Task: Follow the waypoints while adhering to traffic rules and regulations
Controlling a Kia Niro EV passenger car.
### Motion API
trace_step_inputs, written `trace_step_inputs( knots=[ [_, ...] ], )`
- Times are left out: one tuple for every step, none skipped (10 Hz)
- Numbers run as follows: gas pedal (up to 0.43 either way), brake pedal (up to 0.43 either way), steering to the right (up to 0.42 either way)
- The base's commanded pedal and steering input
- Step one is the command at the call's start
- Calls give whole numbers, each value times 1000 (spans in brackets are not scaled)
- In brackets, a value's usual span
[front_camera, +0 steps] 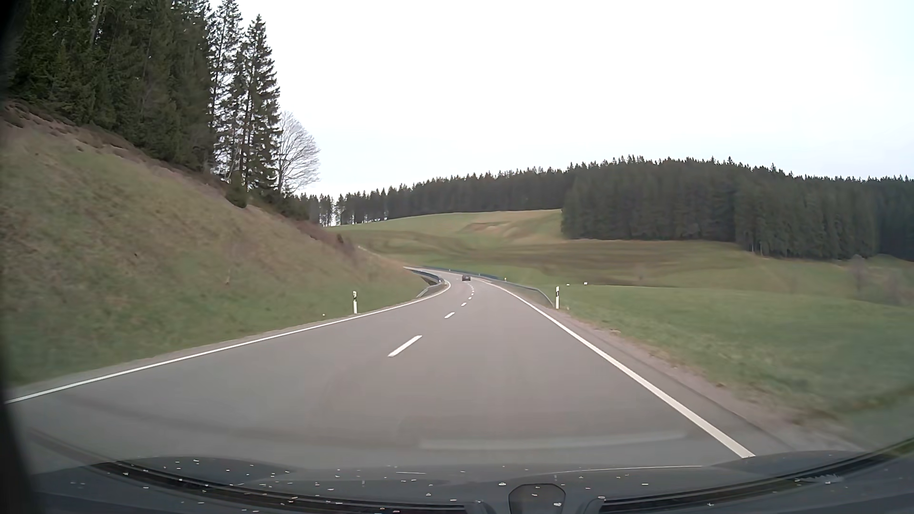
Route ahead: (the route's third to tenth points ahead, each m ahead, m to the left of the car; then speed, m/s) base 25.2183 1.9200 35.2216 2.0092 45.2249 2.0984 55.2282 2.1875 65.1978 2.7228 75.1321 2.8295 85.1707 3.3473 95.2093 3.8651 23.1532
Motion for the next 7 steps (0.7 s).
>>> trace_step_inputs(
  knots=[
    [47,0,1],
    [47,0,0],
    [47,0,-1],
    [47,0,-1],
    [47,0,-1],
    [59,0,-1],
    [59,0,-1]
  ],
)
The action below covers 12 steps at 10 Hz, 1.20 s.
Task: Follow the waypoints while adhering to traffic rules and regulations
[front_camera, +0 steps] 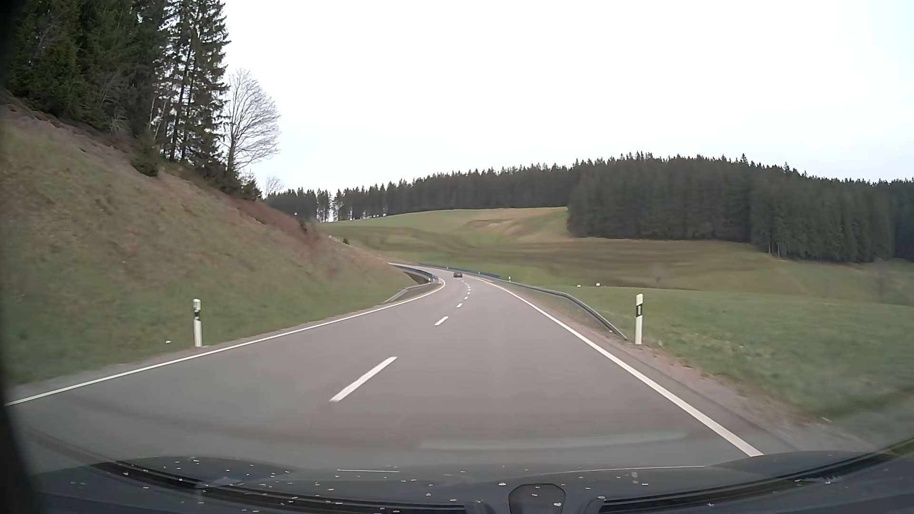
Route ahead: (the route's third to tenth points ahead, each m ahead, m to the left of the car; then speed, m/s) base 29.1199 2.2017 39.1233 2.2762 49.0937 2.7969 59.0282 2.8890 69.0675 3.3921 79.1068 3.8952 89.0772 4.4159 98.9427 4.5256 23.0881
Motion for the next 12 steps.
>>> trace_step_inputs(
  knots=[
    [59,0,-1],
    [67,0,-1],
    [67,0,-1],
    [67,0,-1],
    [67,0,-1],
    [79,0,-1],
    [79,0,-1],
    [79,0,-1],
    [79,0,-1],
    [79,0,-1],
    [79,0,-2],
    [79,0,-2]
  ],
)
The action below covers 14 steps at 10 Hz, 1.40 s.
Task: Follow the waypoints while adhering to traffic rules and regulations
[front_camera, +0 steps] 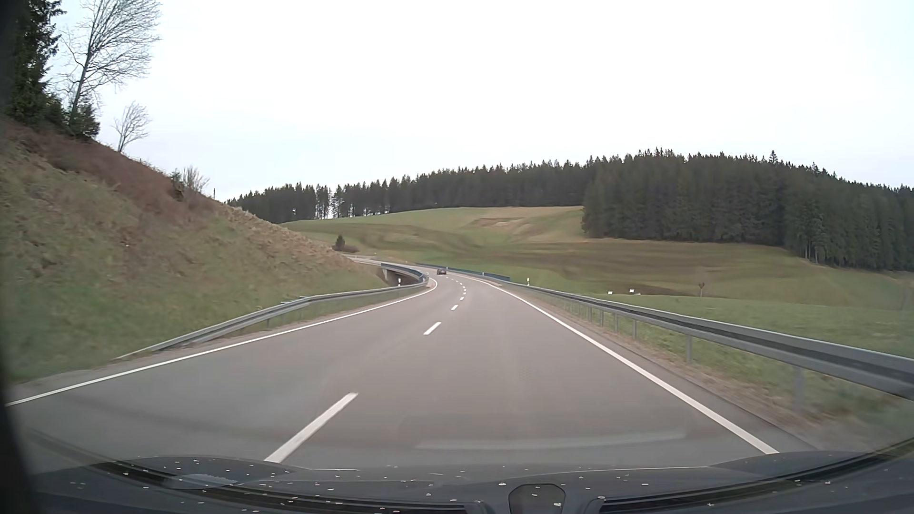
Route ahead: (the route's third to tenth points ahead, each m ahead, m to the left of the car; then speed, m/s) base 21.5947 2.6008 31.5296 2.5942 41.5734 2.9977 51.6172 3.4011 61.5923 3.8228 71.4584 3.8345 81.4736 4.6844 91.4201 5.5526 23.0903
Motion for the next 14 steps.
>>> trace_step_inputs(
  knots=[
    [87,0,-2],
    [87,0,-2],
    [87,0,-1],
    [87,0,-1],
    [87,0,-2],
    [87,0,-3],
    [87,0,-3],
    [87,0,-4],
    [87,0,-4],
    [87,0,-5],
    [87,0,-5],
    [87,0,-5],
    [87,0,-5],
    [87,0,-5]
  ],
)
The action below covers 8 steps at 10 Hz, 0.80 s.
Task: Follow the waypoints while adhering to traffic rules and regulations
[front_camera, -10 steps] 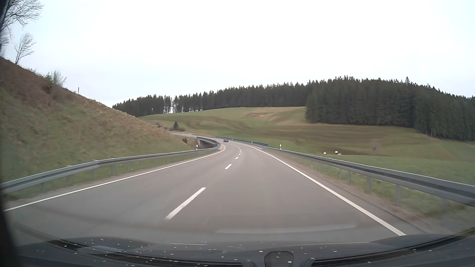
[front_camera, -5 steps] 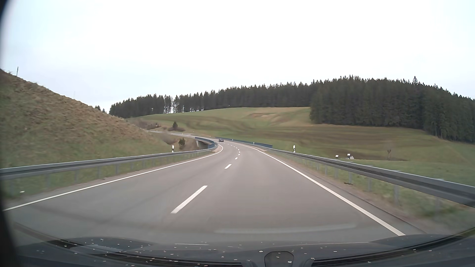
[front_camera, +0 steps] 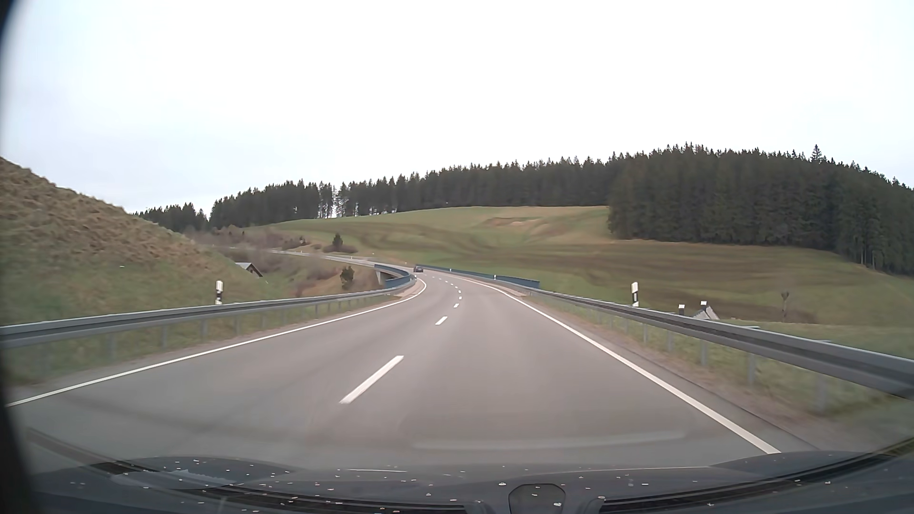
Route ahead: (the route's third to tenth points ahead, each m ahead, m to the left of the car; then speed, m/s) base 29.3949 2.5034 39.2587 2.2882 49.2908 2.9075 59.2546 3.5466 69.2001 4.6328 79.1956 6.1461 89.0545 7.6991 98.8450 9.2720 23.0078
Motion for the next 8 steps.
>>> trace_step_inputs(
  knots=[
    [87,0,-5],
    [87,0,-5],
    [87,0,-5],
    [98,0,-5],
    [98,0,-5],
    [98,0,-5],
    [98,0,-5],
    [98,0,-5]
  ],
)
